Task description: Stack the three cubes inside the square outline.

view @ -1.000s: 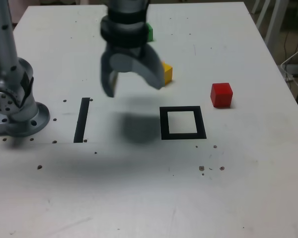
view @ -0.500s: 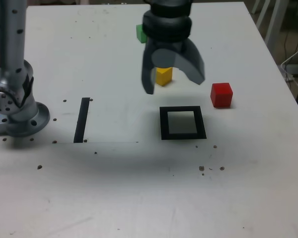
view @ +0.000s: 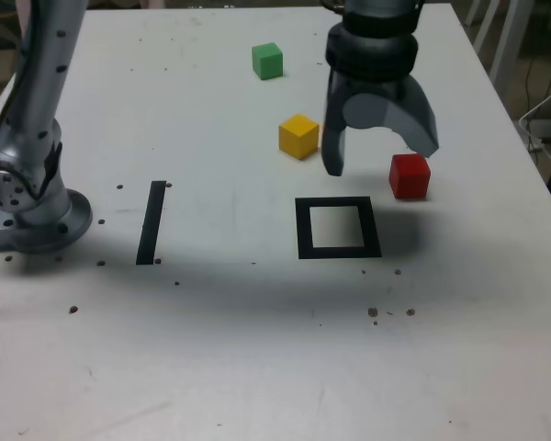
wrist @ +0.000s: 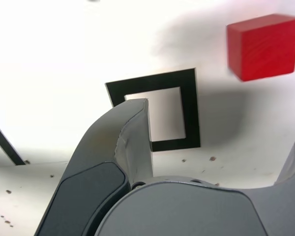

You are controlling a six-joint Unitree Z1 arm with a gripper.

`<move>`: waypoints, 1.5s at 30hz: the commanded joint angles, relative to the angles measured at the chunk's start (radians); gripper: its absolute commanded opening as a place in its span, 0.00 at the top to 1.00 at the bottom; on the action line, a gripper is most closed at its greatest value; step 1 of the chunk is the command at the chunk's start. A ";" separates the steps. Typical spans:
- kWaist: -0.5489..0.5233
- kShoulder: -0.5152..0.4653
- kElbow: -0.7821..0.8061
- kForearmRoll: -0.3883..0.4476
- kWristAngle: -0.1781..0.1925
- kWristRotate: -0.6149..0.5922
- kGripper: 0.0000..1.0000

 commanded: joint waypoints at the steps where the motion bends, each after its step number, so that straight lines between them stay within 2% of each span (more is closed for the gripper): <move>1: 0.008 0.019 -0.020 0.002 0.002 0.004 0.00; 16: 0.059 0.158 -0.172 0.025 -0.010 0.052 0.01; 27: 0.087 0.264 -0.297 0.081 -0.055 0.090 0.08; 31: 0.089 0.293 -0.330 0.106 -0.073 0.095 0.16; 35: 0.089 0.313 -0.347 0.121 -0.081 0.097 0.32; 41: 0.089 0.319 -0.349 0.121 -0.063 0.096 0.63; 45: 0.089 0.319 -0.349 0.122 -0.050 0.098 0.70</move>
